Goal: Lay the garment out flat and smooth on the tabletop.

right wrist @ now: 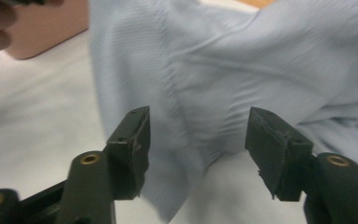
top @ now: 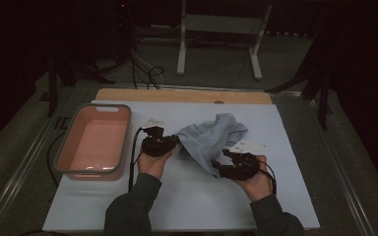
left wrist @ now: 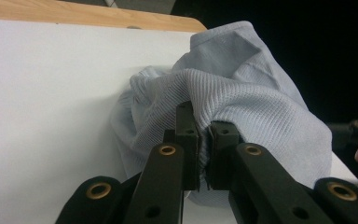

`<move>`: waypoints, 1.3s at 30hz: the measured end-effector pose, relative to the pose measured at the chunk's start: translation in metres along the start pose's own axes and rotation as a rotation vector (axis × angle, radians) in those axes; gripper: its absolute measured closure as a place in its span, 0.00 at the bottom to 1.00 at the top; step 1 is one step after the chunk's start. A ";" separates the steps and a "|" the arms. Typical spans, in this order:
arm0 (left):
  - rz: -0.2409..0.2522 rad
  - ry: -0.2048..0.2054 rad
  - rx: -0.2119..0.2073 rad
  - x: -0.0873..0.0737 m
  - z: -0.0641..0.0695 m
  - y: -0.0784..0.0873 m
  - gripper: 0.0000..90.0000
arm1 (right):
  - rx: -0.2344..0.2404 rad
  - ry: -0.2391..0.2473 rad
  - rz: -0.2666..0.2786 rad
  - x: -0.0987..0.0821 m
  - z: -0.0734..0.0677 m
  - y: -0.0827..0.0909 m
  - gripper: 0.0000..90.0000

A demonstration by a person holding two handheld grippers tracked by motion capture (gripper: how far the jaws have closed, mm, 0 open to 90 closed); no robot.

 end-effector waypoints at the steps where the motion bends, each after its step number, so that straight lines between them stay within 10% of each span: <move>1: -0.001 0.001 -0.004 0.000 0.000 0.000 0.96 | 0.013 -0.002 -0.006 -0.003 -0.002 0.001 0.42; 8: 0.011 0.001 -0.021 0.003 0.003 0.000 0.96 | 0.039 0.060 -0.051 -0.020 -0.023 -0.004 0.41; 16: 0.030 -0.013 -0.015 0.008 0.006 0.009 0.96 | -0.092 0.045 -0.105 -0.026 -0.015 -0.018 0.95; 28: -0.027 -0.052 0.068 -0.002 -0.003 0.007 0.93 | -0.222 -0.025 0.063 0.004 0.026 0.025 0.97; 39: -0.124 -0.005 0.148 -0.032 -0.021 -0.012 0.66 | -0.255 -0.053 0.062 0.004 0.038 0.026 0.96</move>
Point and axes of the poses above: each handheld gripper's, and its own axes: y roughly backward along the jaws, x roughly out of its top, z roughly to its right, the point moved 1 cm from there along -y, roughly forward along the jaws, and after that the axes turned 15 degrees about -x, right-handed, at the moved point
